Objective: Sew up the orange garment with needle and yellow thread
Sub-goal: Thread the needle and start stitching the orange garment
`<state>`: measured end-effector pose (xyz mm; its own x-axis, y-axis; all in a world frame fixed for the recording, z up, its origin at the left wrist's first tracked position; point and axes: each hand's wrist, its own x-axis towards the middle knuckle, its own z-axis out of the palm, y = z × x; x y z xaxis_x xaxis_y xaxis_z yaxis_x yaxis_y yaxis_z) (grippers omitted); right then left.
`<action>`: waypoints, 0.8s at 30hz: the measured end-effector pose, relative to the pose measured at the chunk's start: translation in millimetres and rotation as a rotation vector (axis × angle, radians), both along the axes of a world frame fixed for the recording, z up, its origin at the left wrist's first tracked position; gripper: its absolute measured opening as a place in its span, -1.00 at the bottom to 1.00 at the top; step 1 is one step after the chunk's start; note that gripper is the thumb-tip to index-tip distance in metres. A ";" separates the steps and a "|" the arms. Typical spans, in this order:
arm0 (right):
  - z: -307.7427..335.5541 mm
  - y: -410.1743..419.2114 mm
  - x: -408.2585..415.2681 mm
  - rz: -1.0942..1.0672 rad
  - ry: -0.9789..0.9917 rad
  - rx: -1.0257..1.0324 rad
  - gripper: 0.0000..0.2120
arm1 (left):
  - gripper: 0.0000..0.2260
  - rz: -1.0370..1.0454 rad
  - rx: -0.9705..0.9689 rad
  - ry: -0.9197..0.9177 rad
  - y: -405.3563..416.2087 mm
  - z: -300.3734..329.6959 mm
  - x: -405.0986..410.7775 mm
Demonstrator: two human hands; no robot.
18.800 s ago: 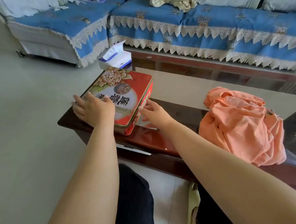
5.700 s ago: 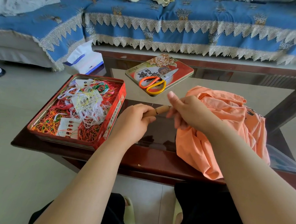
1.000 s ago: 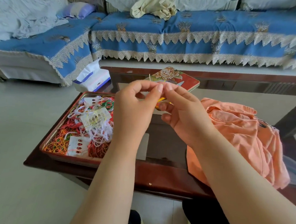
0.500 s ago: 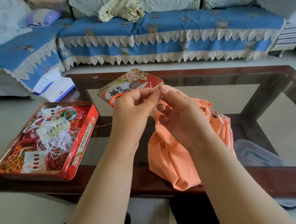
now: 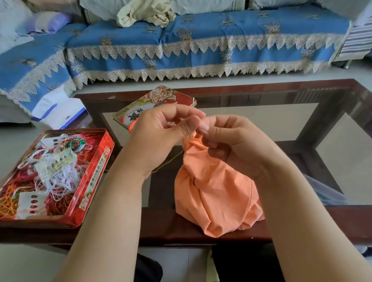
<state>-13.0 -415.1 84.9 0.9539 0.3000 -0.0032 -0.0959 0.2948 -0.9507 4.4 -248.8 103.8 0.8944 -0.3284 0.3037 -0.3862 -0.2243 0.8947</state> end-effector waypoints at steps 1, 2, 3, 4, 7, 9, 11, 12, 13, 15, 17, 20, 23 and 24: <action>0.4 0.9 0.4 0.011 -0.007 -0.010 -0.89 | -0.87 -0.005 -0.026 0.008 2.5 -0.9 -0.8; 1.4 3.2 0.3 0.017 -0.015 -0.018 -0.90 | -0.87 -0.001 -0.050 0.005 5.5 -1.3 -2.1; 0.8 4.9 1.4 0.022 -0.020 -0.017 -0.91 | -0.88 0.007 -0.079 0.000 7.3 -1.1 -3.4; 1.1 7.8 1.8 0.026 -0.017 -0.012 -0.92 | -0.90 0.014 -0.112 -0.009 8.9 -0.5 -5.0; 0.1 14.3 4.2 0.051 -0.015 0.009 -0.89 | -0.95 0.010 -0.167 -0.045 9.6 2.1 -10.5; 0.4 18.5 3.9 0.075 -0.016 0.022 -0.93 | -0.96 0.030 -0.161 -0.061 11.5 3.5 -13.2; 0.1 21.2 3.7 0.112 -0.010 0.028 -0.90 | -0.96 0.085 -0.180 -0.037 15.0 2.5 -11.4; -0.3 22.8 3.2 0.153 0.005 0.027 -0.85 | -0.97 0.125 -0.196 -0.021 18.0 1.9 -9.9; -0.9 24.1 3.2 0.201 0.016 0.023 -0.83 | -0.96 0.166 -0.205 -0.012 20.1 2.1 -7.7; -2.3 28.3 2.1 0.287 0.038 -0.045 -0.77 | -0.95 0.231 -0.223 -0.016 24.6 3.5 -4.4; -4.5 28.1 2.6 0.285 0.051 -0.199 -0.70 | -0.96 0.292 -0.289 -0.016 28.5 2.4 -0.8; -4.6 17.4 5.3 0.129 0.050 -0.406 -0.62 | -0.94 0.376 -0.415 0.073 36.2 -6.2 8.2; -3.6 0.9 7.6 -0.085 0.019 -0.682 -0.49 | -0.92 0.423 -0.456 0.164 39.2 -13.4 19.2; -2.6 -4.2 7.2 -0.145 0.003 -0.760 -0.47 | -0.91 0.439 -0.444 0.169 38.2 -13.8 21.3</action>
<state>-5.8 -419.3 82.3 0.9832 0.0866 -0.1609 -0.1089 -0.4293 -0.8966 25.7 -210.5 90.0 0.9642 0.2039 0.1695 -0.1883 0.0764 0.9791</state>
